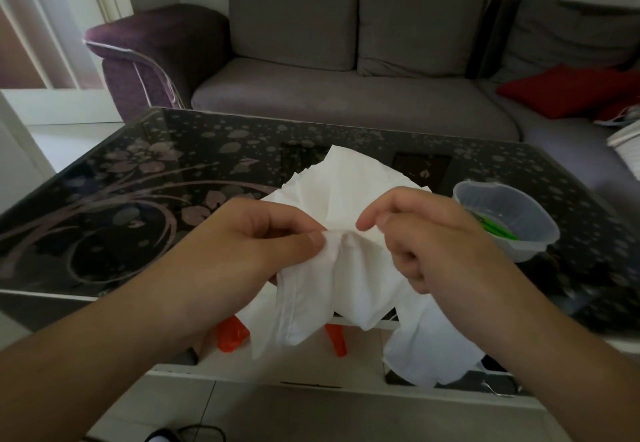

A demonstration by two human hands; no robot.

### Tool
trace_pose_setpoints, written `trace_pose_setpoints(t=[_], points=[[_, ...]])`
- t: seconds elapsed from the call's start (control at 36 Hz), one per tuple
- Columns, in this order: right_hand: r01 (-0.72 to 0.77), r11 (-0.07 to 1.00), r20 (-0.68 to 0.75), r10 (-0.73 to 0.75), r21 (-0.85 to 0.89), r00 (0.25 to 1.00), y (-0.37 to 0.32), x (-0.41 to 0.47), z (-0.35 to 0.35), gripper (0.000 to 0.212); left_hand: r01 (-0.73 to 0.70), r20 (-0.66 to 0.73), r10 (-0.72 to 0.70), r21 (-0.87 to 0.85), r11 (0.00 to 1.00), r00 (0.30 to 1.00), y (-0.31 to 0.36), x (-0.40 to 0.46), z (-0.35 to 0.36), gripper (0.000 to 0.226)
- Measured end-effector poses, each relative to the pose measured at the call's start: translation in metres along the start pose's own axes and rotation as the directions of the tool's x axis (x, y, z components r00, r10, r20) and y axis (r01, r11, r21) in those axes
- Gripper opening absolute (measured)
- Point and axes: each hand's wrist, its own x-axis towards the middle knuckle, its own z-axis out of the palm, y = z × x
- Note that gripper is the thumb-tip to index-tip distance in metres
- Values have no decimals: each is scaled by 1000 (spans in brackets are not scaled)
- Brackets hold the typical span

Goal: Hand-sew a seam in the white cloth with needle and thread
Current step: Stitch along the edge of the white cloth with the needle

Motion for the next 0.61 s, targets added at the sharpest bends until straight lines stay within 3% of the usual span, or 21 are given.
trace_pose_setpoints(t=[0.14,0.36,0.61], points=[[77,995,-33,-80,-67,996,2,1,-1,38,-9,-5,9,-4,1000,1000,1,-1,0,21],[126,991,68,-129,36,989,-10,-6,0,19,-25,-15,26,31,999,1000,1,-1,0,24],[51,995,7,-52,82,999,-3,-4,8,7,-19,-24,22,138,990,999,-1,-1,2,26]])
